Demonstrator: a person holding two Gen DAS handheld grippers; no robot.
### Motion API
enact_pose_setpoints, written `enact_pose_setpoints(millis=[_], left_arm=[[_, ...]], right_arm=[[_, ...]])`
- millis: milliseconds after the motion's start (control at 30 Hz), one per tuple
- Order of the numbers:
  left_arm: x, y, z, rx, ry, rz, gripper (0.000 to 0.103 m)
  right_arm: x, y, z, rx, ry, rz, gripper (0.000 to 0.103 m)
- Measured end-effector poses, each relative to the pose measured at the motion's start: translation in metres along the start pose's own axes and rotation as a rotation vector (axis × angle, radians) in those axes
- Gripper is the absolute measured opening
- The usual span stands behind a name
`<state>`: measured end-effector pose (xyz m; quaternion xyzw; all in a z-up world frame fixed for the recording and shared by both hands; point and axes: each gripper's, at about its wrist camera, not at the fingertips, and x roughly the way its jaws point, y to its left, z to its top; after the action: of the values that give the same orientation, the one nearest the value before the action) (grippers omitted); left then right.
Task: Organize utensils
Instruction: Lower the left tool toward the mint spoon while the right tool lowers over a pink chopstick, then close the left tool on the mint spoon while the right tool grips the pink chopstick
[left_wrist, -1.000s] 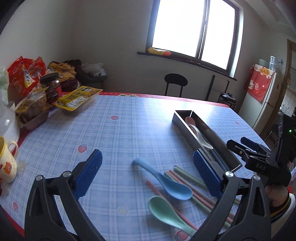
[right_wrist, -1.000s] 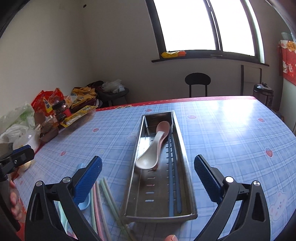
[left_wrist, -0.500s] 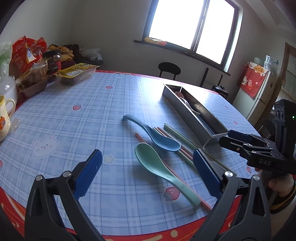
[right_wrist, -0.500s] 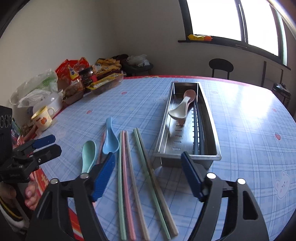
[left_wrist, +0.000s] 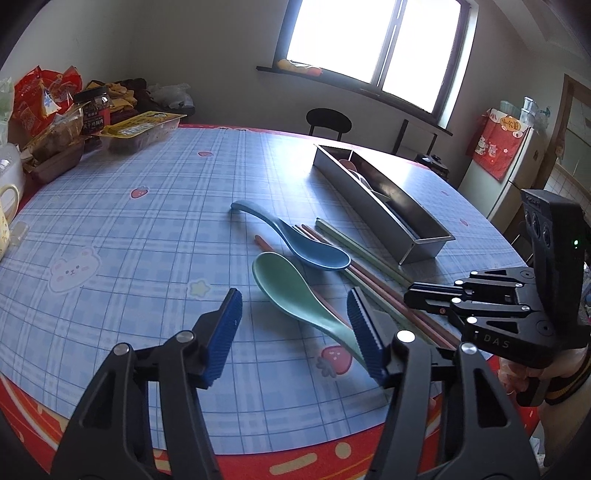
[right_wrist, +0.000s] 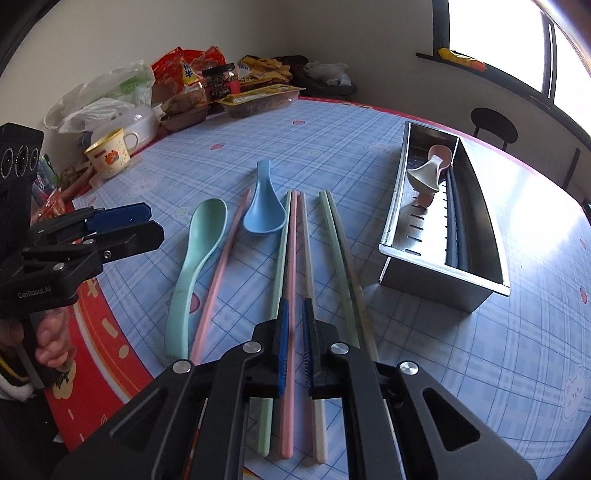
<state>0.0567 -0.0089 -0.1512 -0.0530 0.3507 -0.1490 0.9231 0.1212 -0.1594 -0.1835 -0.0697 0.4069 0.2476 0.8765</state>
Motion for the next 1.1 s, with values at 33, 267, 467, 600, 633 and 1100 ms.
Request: enact_pose_setpoints(millis=[33,267,467,600,633,1100], left_arm=[[0.000,0.000,0.000,0.000,0.001,-0.003,0.060],[0.005,-0.001,-0.001,-0.002,0.021,-0.035,0.060],[0.007,0.001,-0.001,-0.018,0.035,-0.037,0.058],[0.009,0.000,0.000,-0.017,0.043,-0.033,0.058],[0.010,0.000,0.000,-0.016,0.045,-0.029,0.058],[0.024,-0.010,-0.001,-0.001,0.148,0.025,0.038]], right_arm=[[0.003,0.001,0.000,-0.007,0.009,0.003,0.007],[0.016,0.009,0.006,-0.064,0.054,0.012,0.007],[0.028,0.013,0.020,-0.099,0.065,0.013,0.008],[0.036,0.009,0.028,-0.084,0.056,0.035,0.008],[0.037,0.007,0.029,-0.070,0.050,0.049,0.008],[0.026,-0.019,0.024,0.067,-0.011,0.155,0.006]])
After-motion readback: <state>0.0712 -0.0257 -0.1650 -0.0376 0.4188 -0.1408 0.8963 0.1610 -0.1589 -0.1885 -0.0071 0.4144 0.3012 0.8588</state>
